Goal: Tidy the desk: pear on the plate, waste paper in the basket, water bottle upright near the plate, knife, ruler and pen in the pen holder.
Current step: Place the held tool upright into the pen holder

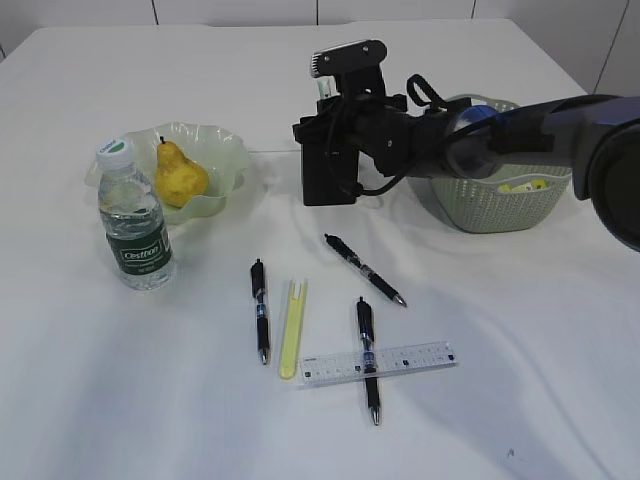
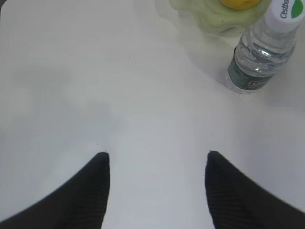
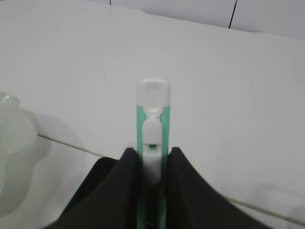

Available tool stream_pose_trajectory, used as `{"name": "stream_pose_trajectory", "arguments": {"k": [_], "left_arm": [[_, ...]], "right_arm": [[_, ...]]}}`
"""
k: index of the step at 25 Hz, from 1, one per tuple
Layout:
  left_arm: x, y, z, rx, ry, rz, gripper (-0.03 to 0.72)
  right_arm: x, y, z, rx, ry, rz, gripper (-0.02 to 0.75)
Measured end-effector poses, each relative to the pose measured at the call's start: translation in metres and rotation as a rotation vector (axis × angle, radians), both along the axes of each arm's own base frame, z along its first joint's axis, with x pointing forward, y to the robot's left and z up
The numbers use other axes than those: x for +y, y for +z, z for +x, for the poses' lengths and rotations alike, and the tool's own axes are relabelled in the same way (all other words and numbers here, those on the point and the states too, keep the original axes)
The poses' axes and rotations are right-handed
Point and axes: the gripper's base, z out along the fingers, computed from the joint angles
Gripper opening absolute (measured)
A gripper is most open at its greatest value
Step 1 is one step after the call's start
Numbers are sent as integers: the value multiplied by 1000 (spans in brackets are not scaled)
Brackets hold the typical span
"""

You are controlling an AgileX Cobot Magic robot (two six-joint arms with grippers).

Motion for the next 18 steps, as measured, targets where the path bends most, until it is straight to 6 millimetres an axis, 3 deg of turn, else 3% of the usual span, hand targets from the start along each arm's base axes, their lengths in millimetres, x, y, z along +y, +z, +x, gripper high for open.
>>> {"name": "stream_pose_trajectory", "arguments": {"k": [18], "left_arm": [[0, 0, 0, 0, 0, 0, 442]], "right_arm": [[1, -6, -2, 76, 15, 5, 250]]}}
